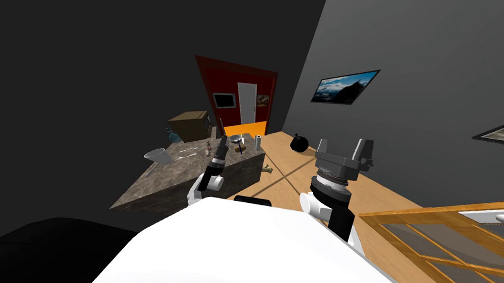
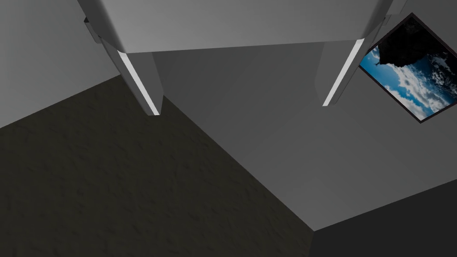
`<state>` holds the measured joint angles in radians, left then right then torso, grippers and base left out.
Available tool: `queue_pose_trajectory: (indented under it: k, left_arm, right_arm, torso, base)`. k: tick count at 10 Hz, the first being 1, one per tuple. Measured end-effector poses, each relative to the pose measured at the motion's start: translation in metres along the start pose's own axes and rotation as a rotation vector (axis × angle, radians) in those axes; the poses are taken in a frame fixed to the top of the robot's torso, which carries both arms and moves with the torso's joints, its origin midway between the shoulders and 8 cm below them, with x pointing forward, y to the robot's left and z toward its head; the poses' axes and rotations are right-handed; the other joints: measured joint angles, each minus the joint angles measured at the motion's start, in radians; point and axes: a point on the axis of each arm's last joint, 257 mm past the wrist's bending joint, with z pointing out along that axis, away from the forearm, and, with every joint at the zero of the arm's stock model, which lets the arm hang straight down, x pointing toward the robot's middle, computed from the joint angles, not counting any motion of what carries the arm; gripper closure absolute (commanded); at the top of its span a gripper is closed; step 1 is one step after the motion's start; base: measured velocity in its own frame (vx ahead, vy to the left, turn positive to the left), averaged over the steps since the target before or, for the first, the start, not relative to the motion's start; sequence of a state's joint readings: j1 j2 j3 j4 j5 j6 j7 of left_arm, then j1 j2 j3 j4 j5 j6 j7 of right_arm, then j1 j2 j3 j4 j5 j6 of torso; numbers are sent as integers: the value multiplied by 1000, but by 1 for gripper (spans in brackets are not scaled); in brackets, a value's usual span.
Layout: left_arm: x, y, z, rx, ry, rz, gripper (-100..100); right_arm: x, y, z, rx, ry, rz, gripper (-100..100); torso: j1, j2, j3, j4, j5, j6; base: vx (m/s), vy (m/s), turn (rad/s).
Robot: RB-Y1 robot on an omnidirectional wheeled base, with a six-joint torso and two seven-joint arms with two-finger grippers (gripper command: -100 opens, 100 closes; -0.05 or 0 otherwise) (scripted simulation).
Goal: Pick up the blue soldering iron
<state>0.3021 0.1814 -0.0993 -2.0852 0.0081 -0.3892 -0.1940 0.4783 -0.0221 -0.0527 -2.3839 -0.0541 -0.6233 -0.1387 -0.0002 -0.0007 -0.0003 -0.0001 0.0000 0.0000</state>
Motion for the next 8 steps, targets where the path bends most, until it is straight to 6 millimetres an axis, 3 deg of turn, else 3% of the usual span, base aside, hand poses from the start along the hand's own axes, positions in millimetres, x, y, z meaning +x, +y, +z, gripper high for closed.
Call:
queue_pose_trajectory:
  k: [2,8]
  left_arm:
    - [3,9,3,-23,21,0,-100]
    - [3,9,3,-24,22,-1,-100]
  right_arm:
    - [0,0,0,0,0,0,0]
    - [0,0,0,0,0,0,0]
  torso:
    - [1,0,0,0,0,0]
    - [1,1,0,0,0,0]
  base:
    - [-6,8,22]
    - [1,-1,-4]
